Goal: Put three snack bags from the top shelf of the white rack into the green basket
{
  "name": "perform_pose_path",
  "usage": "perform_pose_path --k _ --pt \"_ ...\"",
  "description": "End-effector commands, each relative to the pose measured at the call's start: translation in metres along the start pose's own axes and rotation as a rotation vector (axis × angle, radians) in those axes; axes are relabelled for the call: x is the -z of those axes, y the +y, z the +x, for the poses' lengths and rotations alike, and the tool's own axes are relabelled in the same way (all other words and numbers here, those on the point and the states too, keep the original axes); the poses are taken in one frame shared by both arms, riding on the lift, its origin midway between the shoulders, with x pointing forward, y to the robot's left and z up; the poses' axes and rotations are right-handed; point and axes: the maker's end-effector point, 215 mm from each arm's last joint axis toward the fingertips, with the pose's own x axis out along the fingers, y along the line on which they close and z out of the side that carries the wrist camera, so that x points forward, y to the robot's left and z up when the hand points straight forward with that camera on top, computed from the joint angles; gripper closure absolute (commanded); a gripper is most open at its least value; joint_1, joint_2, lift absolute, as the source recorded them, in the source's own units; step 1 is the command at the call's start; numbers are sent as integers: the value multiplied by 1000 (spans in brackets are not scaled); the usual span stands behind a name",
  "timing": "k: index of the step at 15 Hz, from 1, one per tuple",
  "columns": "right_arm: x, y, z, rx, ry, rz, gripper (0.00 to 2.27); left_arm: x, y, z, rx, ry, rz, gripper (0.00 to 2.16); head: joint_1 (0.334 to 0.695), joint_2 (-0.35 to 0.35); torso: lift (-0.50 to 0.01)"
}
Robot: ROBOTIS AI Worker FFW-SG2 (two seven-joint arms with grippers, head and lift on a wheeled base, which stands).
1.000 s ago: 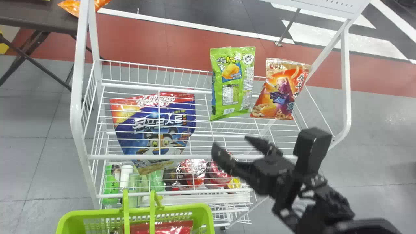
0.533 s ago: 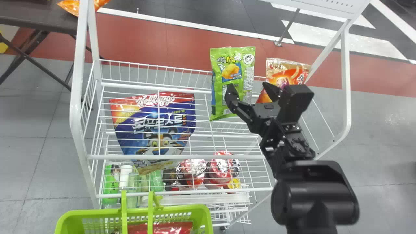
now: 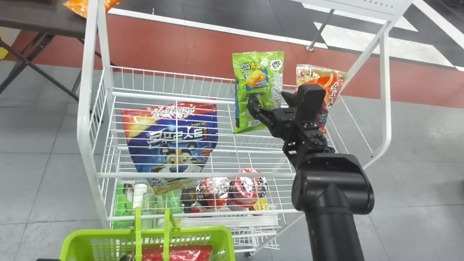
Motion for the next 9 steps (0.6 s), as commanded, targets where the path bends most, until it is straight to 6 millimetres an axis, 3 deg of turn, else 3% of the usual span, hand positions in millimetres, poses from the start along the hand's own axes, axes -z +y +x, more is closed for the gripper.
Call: perform_pose_path --k 1,2,3,4,7,9 --pt "-5 11 8 -41 -3 -1 245 -1 1 0 -1 1 -1 2142 695 -350 0" --pt "-3 16 9 -59 11 2 454 -1 2 1 -1 3 -3 2142 695 -350 0" --pt "6 23 8 -82 39 11 1298 -2 2 0 -2 1 -3 2142 695 -350 0" --pt "11 28 5 -92 52 21 1986 -2 2 0 -2 1 -3 2142 695 -350 0" --pt "17 33 -4 -122 56 39 2226 -2 2 -1 -1 -1 -6 2142 695 -350 0" --pt "20 27 -9 -119 55 70 2226 -1 2 1 -2 3 -4 2142 695 -350 0"
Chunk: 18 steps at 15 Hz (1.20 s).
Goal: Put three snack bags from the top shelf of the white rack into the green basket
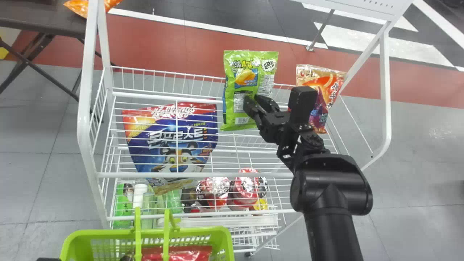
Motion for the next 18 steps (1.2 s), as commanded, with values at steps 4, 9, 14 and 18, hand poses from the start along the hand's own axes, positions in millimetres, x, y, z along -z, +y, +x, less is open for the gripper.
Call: perform_pose_path --k 4,9,14,18 --pt "-1 -10 -13 1 -21 31 2226 1 -1 4 -2 10 5 2142 695 -350 0" --pt "-20 5 -48 -25 -89 57 2226 0 -1 4 -6 13 10 2142 695 -350 0" --pt "-32 34 -161 -94 -62 147 2226 -7 -3 2 -7 7 25 2142 695 -350 0" --pt "3 81 -229 -233 121 259 2226 -3 -2 -3 -1 -15 4 2145 695 -350 0"
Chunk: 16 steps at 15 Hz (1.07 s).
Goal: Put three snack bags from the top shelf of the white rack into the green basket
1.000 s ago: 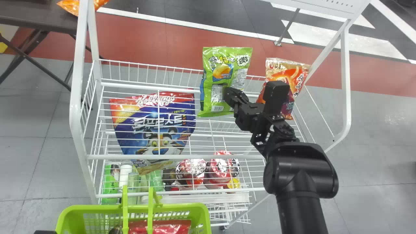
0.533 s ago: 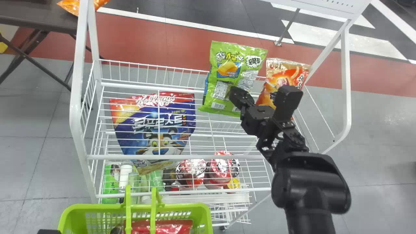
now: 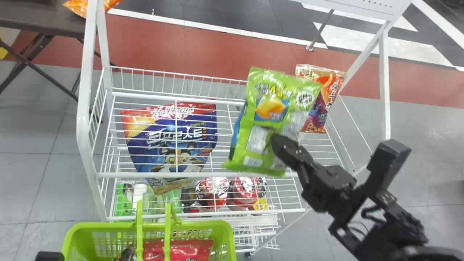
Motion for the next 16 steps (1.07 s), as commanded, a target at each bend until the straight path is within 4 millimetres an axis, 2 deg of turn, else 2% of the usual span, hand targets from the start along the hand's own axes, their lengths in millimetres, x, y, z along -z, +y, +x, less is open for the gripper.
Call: perform_pose_path --k 1,5,8,10,12,14,15,16 --pt "59 34 -30 -88 225 168 2226 4 1 -4 4 -20 -21 2145 695 -350 0" --pt "130 85 -78 -177 507 369 2226 3 -3 -1 6 -18 -11 2145 695 -350 0" --pt "164 119 -106 -232 665 479 2226 4 -4 0 4 -16 -5 2145 695 -350 0" --pt "186 144 -109 -289 727 519 2226 6 -5 2 8 -12 -6 2145 695 -350 0" --pt "208 159 -100 -316 753 500 2226 7 -6 4 10 -7 -5 2145 695 -350 0" --pt "216 160 -83 -326 718 446 2226 9 -7 5 13 -5 -3 2145 695 -350 0" --pt "216 153 -69 -313 674 406 2226 9 -8 5 14 -5 -3 2145 695 -350 0" --pt "222 150 -65 -306 689 409 2223 10 -8 5 12 -7 2 2145 695 -350 0"
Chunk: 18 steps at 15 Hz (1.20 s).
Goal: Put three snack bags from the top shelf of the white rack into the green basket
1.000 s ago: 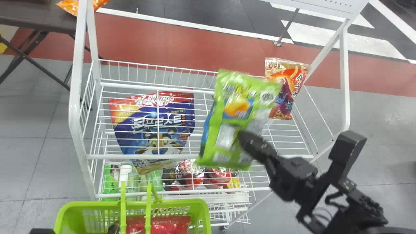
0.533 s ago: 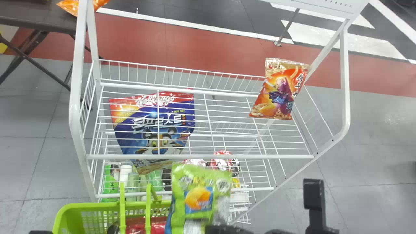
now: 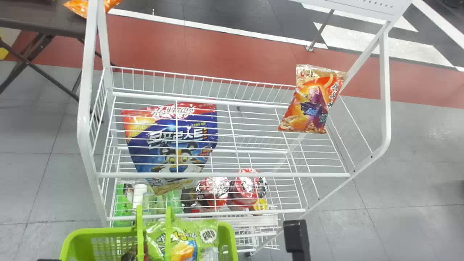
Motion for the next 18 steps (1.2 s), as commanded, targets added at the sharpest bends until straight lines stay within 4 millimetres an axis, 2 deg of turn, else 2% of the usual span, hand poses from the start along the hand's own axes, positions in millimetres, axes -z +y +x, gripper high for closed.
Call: perform_pose_path --k 1,2,3,4,5,6,9,10,12,13,14,15,16,17,18 --pt "6 -7 11 4 31 14 2223 2 -1 0 0 -1 5 2145 695 -350 0" --pt "19 -3 12 -2 76 38 2094 2 -1 0 0 -1 5 2145 695 -350 0" --pt "30 3 10 -26 113 66 1787 2 0 0 -5 0 5 2145 695 -350 0" --pt "37 11 5 -52 138 89 1035 2 0 0 -5 0 5 2145 695 -350 0" --pt "37 16 -2 -71 133 91 164 2 -1 0 -3 -1 5 2145 695 -350 0" --pt "38 14 -9 -58 131 79 -2 2 0 0 -3 -1 3 2145 695 -350 0" --pt "14 -9 -32 5 53 43 29 2 0 1 -3 -1 6 2145 695 -350 0" --pt "-2 -15 -39 24 4 3 43 2 0 2 -4 -1 12 2145 695 -350 0" --pt "-54 -14 -49 43 -182 -171 39 4 0 5 -3 6 12 2145 695 -350 0" --pt "-75 -9 -52 41 -254 -235 39 4 0 6 -5 7 15 2145 695 -350 0" --pt "-106 -1 -58 56 -384 -343 49 4 0 7 -4 10 15 2145 695 -350 0" --pt "-140 11 -69 95 -544 -484 53 5 0 8 -6 12 15 2145 695 -350 0" --pt "-167 36 -81 134 -725 -636 56 5 0 9 -5 15 15 2145 695 -350 0" --pt "-175 48 -79 186 -791 -670 63 6 1 10 -8 17 15 2145 695 -350 0" --pt "-173 41 -69 241 -788 -604 63 7 2 11 -12 20 14 2145 695 -350 0"
